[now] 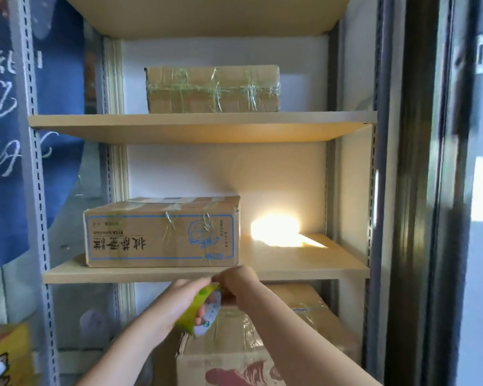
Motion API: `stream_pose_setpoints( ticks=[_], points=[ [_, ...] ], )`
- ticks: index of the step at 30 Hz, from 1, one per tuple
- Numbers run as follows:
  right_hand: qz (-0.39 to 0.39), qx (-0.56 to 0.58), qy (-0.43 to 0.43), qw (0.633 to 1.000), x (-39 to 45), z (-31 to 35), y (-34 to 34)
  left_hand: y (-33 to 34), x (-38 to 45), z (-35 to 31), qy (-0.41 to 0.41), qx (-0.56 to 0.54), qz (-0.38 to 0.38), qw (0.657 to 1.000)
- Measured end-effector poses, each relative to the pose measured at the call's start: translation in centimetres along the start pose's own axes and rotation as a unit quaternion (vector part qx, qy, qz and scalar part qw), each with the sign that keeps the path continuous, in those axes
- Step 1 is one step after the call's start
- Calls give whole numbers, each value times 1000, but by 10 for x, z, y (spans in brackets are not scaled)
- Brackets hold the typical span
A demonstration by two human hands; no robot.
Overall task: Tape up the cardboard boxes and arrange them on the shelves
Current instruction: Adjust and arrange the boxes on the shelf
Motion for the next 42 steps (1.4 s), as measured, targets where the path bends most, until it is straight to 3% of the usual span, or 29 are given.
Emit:
stream_pose_setpoints(
  ticks=[4, 7, 10, 12, 18, 21, 25, 31, 34, 37, 42],
  points=[
    [-81, -20, -5, 997, -7, -86, -23, 35, -4, 59, -32, 27, 83, 996],
    [-47, 2, 64, 997, -11, -174, -35, 62, -1, 115, -75, 84, 149, 982],
    [9, 43, 165, 985, -11, -253, -49, 92, 5, 179, -100, 158, 257, 948],
    [-9, 80, 215, 973, -3, -289, -56, 109, 8, 216, -122, 182, 301, 928],
    [-37, 59, 265, 962, 56, -359, -75, 142, 39, 292, -176, 88, 269, 943],
    [-5, 47, 310, 950, 73, -399, -72, 151, 53, 332, -189, 124, 281, 933],
    [-18, 103, 350, 931, 81, -479, -53, 161, 61, 401, -212, 156, 311, 913],
    [-124, 163, 378, 903, 89, -548, -59, 154, 73, 467, -213, 216, 347, 888],
    [-82, 162, 344, 921, 95, -559, -54, 156, 81, 471, -235, 180, 359, 885],
    [-44, 71, 314, 946, 97, -563, -41, 155, 82, 469, -264, 133, 370, 881],
    [27, 87, 329, 940, 85, -550, -33, 145, 75, 452, -251, 113, 386, 880]
  ],
)
Point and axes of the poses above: each hand's wrist, its own x-axis towards the middle knuckle, its own y-axis out of the palm, z = x × y, the point moved 2 cm from there along x, towards the middle knuckle, and after that the axes turned 11 degrees about -x, right-handed, at the moved point
